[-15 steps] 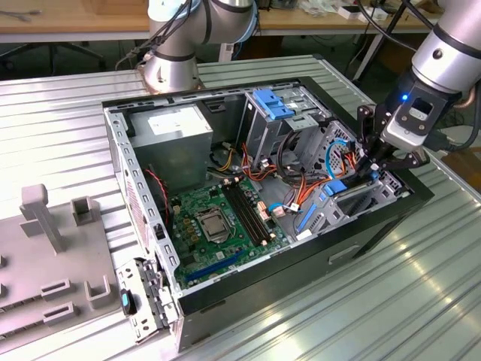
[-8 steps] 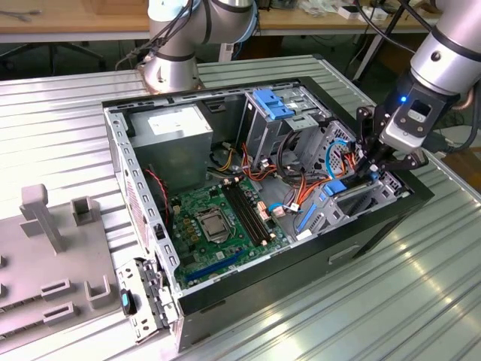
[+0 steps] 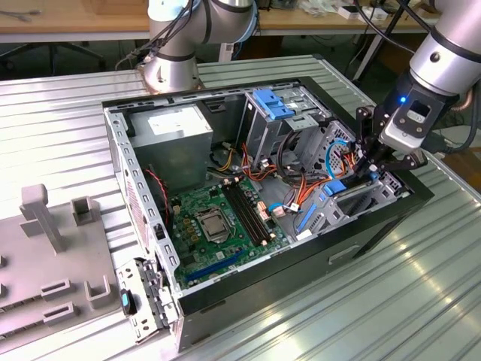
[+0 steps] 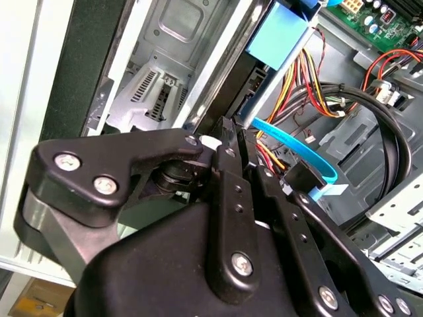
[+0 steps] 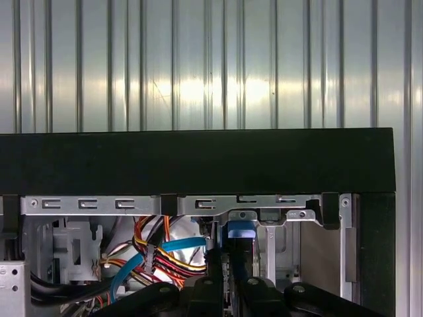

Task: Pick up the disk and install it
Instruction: 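Insert the first disk wire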

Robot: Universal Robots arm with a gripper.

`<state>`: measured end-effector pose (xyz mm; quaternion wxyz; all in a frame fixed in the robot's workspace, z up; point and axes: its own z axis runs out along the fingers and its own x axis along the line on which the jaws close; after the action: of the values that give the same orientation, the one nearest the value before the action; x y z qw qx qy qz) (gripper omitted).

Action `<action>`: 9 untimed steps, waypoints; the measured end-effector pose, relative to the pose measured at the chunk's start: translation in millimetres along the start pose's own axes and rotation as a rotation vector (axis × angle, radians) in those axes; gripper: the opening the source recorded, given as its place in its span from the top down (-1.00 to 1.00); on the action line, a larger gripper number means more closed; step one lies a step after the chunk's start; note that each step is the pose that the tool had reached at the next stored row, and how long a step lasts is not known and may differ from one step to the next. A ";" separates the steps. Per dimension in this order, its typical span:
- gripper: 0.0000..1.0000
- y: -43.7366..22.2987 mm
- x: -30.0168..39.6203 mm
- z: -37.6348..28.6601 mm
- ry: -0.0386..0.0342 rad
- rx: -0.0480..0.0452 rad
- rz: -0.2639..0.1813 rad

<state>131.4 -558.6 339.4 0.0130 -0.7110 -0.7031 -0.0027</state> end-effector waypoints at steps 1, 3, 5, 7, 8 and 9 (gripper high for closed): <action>0.67 0.0 0.0 0.0 0.0000 0.0000 0.000; 0.65 0.0 -0.1 0.3 0.0009 0.0000 0.000; 0.52 0.0 0.0 -4.2 0.0008 0.0000 0.000; 0.52 -0.1 0.2 -10.8 0.0007 0.0000 0.000; 0.52 -0.1 0.2 -12.3 0.0007 0.0000 0.000; 0.52 -0.1 0.2 -12.6 0.0009 0.0000 0.000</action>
<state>131.5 -558.7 352.0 0.0134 -0.7110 -0.7030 -0.0030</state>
